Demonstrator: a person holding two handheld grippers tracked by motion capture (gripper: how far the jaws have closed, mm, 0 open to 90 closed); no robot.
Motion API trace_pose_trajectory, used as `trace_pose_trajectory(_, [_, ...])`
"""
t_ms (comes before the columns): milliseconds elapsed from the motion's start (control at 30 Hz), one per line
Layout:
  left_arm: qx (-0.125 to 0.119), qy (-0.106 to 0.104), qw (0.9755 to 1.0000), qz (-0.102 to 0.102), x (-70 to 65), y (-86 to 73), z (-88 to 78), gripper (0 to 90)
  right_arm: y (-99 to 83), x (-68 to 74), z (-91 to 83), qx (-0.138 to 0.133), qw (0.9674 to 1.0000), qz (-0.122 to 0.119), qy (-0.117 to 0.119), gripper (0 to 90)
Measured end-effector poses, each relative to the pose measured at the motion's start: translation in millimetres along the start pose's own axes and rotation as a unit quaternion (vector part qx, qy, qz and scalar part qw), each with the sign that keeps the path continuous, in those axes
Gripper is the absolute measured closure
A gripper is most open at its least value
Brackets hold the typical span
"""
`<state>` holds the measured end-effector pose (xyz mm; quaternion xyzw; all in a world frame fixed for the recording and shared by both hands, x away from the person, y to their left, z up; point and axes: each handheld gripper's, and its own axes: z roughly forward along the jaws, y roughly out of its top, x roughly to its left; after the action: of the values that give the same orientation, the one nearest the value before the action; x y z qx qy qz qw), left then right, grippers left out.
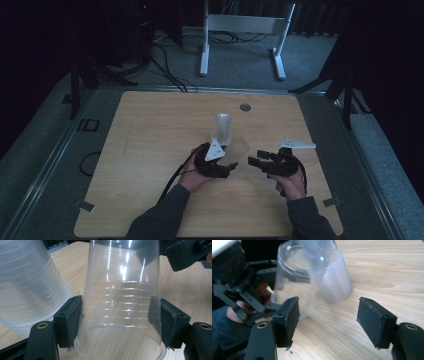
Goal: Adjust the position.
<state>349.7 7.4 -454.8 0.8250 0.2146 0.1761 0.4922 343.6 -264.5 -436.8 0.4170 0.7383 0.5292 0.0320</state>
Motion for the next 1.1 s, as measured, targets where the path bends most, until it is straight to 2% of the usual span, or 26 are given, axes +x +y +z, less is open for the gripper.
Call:
trace_pose_trajectory(167, [0.003, -0.003, 1.0, 0.0, 2.7, -0.9, -3.9, 28.9, 5.1, 1.5, -2.2, 0.02, 0.9992, -0.027, -0.02, 34.3])
trace_pose_trajectory(267, [0.005, -0.01, 0.9999, 0.002, 3.8, -0.8, -5.5, 29.0, 8.6, 3.6, -2.7, 0.037, 0.9974, -0.051, -0.035, 34.3])
trace_pose_trajectory(300, [0.005, -0.01, 0.9999, 0.002, 3.8, -0.8, -5.5, 29.1, 8.6, 3.6, -2.7, 0.037, 0.9974, -0.051, -0.035, 34.3])
trace_pose_trajectory(433, [0.011, -0.024, 0.9996, 0.005, 5.5, -0.4, -7.7, 29.3, 13.9, 5.7, -4.1, 0.056, 0.9945, -0.073, -0.048, 34.4])
trace_pose_trajectory(567, [0.016, -0.035, 0.9992, 0.011, 5.8, 0.6, -8.7, 29.4, 18.0, 8.0, -5.6, 0.068, 0.9923, -0.09, -0.052, 35.6])
trace_pose_trajectory(667, [0.021, -0.041, 0.9988, 0.016, 5.3, 1.2, -8.6, 29.4, 21.6, 11.4, -5.5, 0.082, 0.9892, -0.108, -0.056, 36.6])
trace_pose_trajectory(700, [0.021, -0.041, 0.9988, 0.016, 5.3, 1.2, -8.6, 29.4, 21.6, 11.4, -5.5, 0.082, 0.9892, -0.108, -0.056, 36.6])
trace_pose_trajectory(833, [0.03, -0.052, 0.9979, 0.023, 4.6, 1.7, -7.9, 29.4, 27.0, 15.9, -5.4, 0.103, 0.984, -0.132, -0.062, 37.5])
trace_pose_trajectory(1100, [0.039, -0.059, 0.9971, 0.03, 6.5, 2.0, -9.5, 29.3, 31.7, 21.8, -4.6, 0.146, 0.9716, -0.172, -0.072, 41.9])
